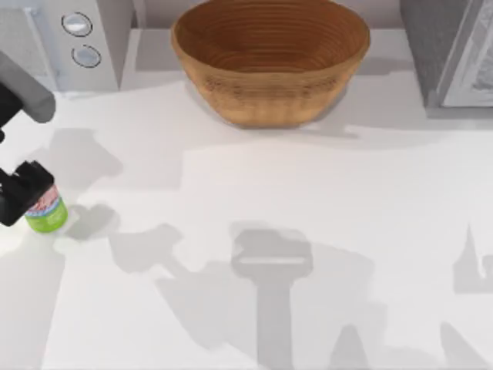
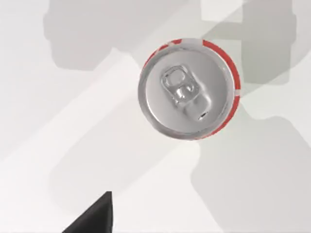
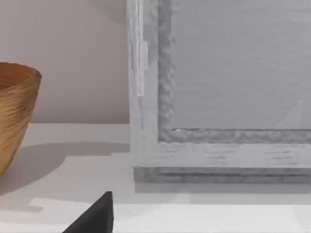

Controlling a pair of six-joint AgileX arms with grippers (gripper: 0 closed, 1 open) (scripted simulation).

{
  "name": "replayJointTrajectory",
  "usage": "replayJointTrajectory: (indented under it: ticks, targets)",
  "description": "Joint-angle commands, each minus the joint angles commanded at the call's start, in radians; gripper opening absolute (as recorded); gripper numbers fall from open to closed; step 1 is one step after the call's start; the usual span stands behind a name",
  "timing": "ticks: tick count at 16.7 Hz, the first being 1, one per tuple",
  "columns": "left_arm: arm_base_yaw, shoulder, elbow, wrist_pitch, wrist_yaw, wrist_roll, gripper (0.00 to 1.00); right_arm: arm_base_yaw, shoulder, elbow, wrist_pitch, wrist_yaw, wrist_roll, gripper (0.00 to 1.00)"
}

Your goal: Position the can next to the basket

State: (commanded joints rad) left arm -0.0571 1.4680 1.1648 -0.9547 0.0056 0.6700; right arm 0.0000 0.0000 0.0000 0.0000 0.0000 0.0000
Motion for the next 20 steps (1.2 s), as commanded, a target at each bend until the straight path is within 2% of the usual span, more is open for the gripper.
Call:
replayJointTrajectory:
  ticks: [4,8,15,20]
  targets:
    - [0.006,0.297,0.262,-0.173,-0.004,0.069,1.0,0.0,0.0,0.0,0.0,0.0,0.0,1.0]
    - [0.01,0.451,0.405,-0.26,-0.005,0.092,1.0,0.0,0.0,0.0,0.0,0.0,0.0,1.0]
    - [0.006,0.464,0.412,-0.262,-0.005,0.093,1.0,0.0,0.0,0.0,0.0,0.0,0.0,1.0]
    - [0.01,0.495,0.303,-0.117,-0.004,0.094,1.0,0.0,0.0,0.0,0.0,0.0,0.0,1.0]
